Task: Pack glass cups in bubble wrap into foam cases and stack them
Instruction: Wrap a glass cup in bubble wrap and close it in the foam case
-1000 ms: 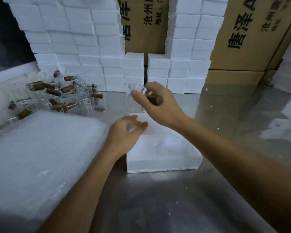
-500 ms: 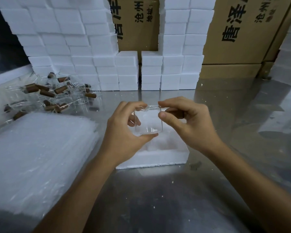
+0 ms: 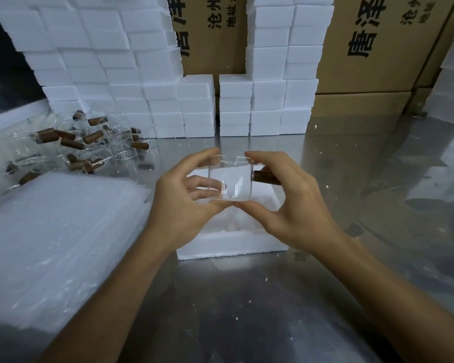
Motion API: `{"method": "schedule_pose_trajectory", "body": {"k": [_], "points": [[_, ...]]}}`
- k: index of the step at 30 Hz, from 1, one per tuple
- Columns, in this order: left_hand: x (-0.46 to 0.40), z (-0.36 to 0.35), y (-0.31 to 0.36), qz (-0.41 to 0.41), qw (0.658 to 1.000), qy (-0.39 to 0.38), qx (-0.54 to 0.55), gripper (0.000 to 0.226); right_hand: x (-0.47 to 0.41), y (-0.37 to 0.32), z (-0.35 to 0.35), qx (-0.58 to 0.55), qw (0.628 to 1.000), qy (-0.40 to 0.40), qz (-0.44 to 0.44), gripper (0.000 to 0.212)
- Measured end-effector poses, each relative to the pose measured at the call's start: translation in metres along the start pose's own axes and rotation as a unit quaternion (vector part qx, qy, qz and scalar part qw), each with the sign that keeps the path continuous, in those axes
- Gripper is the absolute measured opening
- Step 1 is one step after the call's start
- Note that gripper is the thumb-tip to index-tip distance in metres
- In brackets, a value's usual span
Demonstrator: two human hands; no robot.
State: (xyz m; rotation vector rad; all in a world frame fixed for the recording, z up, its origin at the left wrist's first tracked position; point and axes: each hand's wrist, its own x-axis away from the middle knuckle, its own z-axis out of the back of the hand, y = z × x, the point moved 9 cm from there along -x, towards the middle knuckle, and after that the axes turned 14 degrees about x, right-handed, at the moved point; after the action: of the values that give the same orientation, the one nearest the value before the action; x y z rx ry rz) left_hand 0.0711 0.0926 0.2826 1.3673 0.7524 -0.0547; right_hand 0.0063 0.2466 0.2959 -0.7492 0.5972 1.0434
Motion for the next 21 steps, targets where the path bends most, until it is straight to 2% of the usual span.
{"method": "schedule_pose_trajectory", "body": {"k": [5, 8, 11, 14, 16, 19, 21], "points": [[-0.002, 0.005, -0.006, 0.057, 0.995, -0.008, 0.080, 0.077, 0.002, 0.011, -0.003, -0.059, 0.997, -0.014, -0.055, 0.072], [-0.001, 0.002, -0.007, 0.068, 0.994, -0.021, 0.080, 0.074, 0.001, 0.011, -0.007, -0.046, 0.997, -0.035, -0.051, 0.076], [-0.001, -0.001, -0.009, 0.064, 0.995, -0.044, 0.058, 0.073, 0.002, 0.010, -0.006, -0.036, 0.998, -0.024, -0.049, 0.070], [-0.001, 0.001, 0.003, 0.002, 0.995, -0.069, -0.069, 0.074, 0.003, 0.011, -0.005, -0.032, 0.998, -0.012, -0.058, 0.062], [-0.001, 0.007, 0.016, -0.059, 0.978, -0.060, -0.193, 0.063, 0.002, 0.013, -0.002, -0.034, 0.997, 0.000, -0.070, 0.060], [-0.002, 0.039, 0.035, -0.107, 0.938, 0.066, -0.323, 0.038, 0.002, 0.019, 0.004, -0.037, 0.995, 0.027, -0.090, 0.058], [-0.002, 0.066, 0.042, -0.086, 0.880, 0.176, -0.433, 0.023, 0.002, 0.021, 0.006, -0.040, 0.994, 0.035, -0.100, 0.056]]}}
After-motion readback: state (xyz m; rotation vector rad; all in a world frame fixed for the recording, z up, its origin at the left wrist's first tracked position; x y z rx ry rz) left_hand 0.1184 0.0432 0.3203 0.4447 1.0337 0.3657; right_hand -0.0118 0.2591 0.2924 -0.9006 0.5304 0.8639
